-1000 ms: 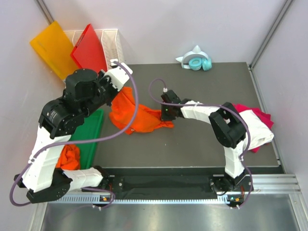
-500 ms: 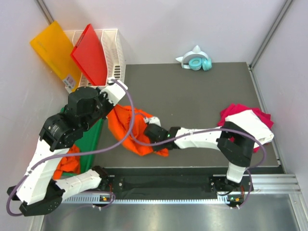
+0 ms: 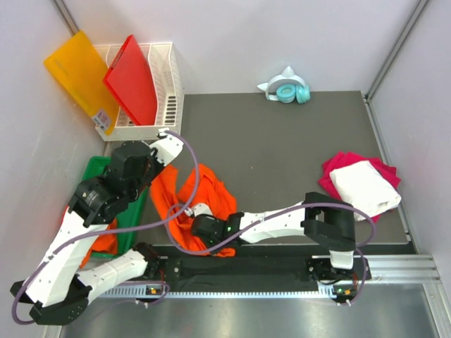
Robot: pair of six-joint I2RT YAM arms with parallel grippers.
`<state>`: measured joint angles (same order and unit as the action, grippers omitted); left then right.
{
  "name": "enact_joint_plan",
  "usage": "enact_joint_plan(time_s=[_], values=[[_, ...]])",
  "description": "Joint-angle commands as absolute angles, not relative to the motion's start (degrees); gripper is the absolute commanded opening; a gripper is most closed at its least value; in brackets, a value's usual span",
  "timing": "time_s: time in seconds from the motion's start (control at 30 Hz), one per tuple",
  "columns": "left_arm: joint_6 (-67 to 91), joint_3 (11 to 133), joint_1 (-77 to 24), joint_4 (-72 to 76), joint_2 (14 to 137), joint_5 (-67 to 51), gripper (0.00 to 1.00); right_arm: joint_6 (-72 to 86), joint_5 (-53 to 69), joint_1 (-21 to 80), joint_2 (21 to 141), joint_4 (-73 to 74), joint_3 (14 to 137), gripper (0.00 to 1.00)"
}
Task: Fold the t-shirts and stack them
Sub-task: Flatten out the tshirt
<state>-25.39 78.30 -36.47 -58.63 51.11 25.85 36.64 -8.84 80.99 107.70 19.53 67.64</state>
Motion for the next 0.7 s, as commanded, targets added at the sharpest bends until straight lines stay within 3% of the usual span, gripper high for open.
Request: enact_joint_plan(time_s=[0.0, 0.03, 0.07, 0.13, 0.17, 0.2, 0.43, 0.67], values=[[-25.75, 76.38, -35.60, -54.14, 49.75, 28.57, 0.00, 37.18, -14.66, 79.90, 102.23, 20.21, 69.53, 0.18], [-25.58, 75.85, -35.33, -53.97, 49.66, 28.56, 0.00, 37.35, -16.42, 78.07, 100.39, 20.56, 69.17, 0.27], [-25.49, 75.59, -35.25, -53.96, 49.66, 28.56, 0.00, 37.27, -19.13, 77.00, 96.98, 20.74, 68.91, 0.47], [-25.40, 75.06, -35.07, -53.53, 49.40, 28.21, 0.00, 35.61, -20.91, 73.59, 93.97, 21.61, 68.99, 0.71], [-25.31, 75.06, -34.98, -53.53, 49.31, 28.13, 0.00, 35.07, -23.79, 72.61, 92.04, 22.40, 69.52, 0.81], [-25.23, 75.06, -34.89, -53.35, 49.31, 27.86, 0.00, 34.20, -25.12, 71.73, 91.41, 23.02, 70.83, 0.85], [-23.65, 74.80, -34.28, -52.47, 50.01, 26.02, 0.00, 27.78, -26.81, 61.88, 93.94, 22.94, 77.34, 0.86], [-22.06, 74.09, -33.66, -52.21, 50.45, 24.52, 0.00, 25.23, -22.25, 59.06, 105.02, 21.97, 85.33, 0.65]])
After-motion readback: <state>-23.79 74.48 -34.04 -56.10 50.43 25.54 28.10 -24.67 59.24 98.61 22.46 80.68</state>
